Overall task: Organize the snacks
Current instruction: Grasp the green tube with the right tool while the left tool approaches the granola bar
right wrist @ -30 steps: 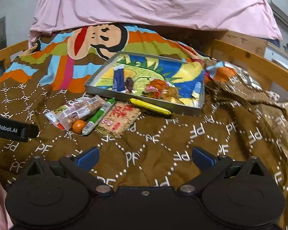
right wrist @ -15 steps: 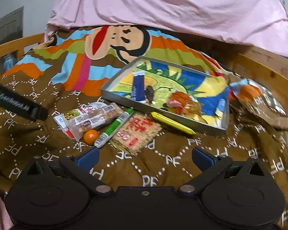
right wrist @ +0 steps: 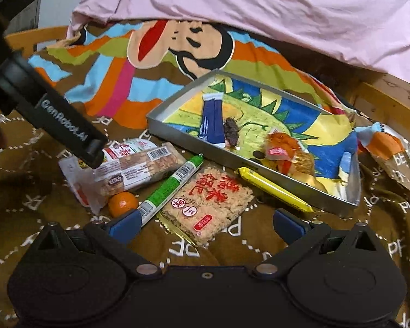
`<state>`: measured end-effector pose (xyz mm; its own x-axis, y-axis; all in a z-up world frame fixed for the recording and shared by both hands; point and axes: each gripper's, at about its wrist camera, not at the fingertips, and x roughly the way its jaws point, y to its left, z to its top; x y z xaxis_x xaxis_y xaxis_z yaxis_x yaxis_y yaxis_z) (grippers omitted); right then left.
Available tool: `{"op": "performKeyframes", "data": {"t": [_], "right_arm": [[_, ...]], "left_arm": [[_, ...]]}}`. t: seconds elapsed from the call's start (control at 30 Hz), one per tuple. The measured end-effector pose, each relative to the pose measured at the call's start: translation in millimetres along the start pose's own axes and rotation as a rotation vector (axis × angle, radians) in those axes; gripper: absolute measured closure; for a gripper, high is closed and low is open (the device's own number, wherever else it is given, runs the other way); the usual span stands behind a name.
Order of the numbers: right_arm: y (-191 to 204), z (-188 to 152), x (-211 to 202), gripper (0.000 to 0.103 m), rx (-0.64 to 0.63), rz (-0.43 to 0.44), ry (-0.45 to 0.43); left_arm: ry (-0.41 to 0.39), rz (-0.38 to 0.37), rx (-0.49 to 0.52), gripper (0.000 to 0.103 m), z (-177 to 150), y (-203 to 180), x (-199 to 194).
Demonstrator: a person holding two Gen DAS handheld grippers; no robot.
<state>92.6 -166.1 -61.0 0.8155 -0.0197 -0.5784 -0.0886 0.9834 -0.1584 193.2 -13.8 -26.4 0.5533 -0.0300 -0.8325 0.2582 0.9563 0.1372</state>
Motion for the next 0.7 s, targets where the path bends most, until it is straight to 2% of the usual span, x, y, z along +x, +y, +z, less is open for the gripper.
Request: {"op": "performKeyframes", "data": {"t": [0.13,0.47,0.7], "right_arm": [[5.6,2.3,20.9,0.001,0.002,-0.008,0.017],[14.9,10.9,45.5,0.001,0.036,0.005,0.034],[21.4,16.0,59.0,0.001,0.031,-0.048,0.028]], "left_arm": [[0.000,-0.016,0.005,0.000,8.6,2.3,15.6],[-0.021,-0.066,-0.065,0.000,24.3,12.0,34.3],[-0.025,-0.055,-0.092,0.000,26.8,19.0,34.9]]}}
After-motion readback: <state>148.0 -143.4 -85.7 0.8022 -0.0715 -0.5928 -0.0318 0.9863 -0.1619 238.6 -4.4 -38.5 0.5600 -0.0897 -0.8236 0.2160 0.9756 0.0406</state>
